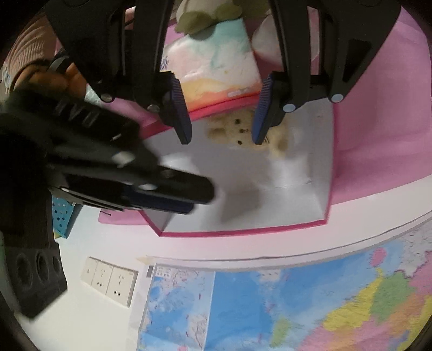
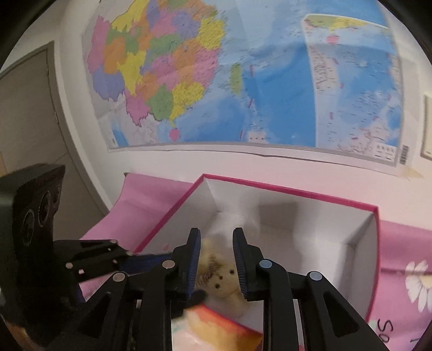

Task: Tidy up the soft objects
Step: 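Lower the teddy bear into the pink box and open the right gripper, then grasp the green plush turtle with the right gripper and lift it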

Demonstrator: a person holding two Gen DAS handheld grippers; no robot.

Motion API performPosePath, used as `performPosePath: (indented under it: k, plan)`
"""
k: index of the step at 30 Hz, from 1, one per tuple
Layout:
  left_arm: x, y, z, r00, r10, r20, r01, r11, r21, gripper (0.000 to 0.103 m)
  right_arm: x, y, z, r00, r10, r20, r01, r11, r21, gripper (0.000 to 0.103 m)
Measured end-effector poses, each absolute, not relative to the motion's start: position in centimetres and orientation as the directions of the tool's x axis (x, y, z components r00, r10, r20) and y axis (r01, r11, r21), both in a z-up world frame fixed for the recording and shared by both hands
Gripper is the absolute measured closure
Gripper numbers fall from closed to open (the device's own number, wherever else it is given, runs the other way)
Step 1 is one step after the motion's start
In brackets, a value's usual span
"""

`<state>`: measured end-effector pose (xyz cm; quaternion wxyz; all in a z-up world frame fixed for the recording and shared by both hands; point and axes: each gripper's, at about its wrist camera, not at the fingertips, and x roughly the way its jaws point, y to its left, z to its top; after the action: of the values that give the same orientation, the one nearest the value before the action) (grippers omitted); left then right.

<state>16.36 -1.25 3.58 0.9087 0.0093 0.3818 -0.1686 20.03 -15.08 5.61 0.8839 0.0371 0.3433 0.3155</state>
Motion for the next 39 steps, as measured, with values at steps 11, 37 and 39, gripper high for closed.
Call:
performPosePath:
  k: [11,37,39]
  plan:
    - [8.1,4.2,5.0,0.743,-0.326,-0.584,0.31,0.942,-0.131,0.038,10.7,-17.5,5.9,0.477,0.68,-0.557,-0.604,0.714,0.354,0.07]
    - [4.9,6.0,-3.6,0.603,-0.343,-0.72,0.272,0.937,-0.218,0.038,8.6,-12.2,-0.7,0.424,0.609,-0.67,-0.571,0.755,0.324,0.059]
    - [5.1,5.9,-3.8,0.597,-0.341,-0.726,0.273,0.937,-0.216,0.038,8.7,-12.0,-0.8,0.425,0.607,-0.671,-0.575,0.754,0.319,0.059]
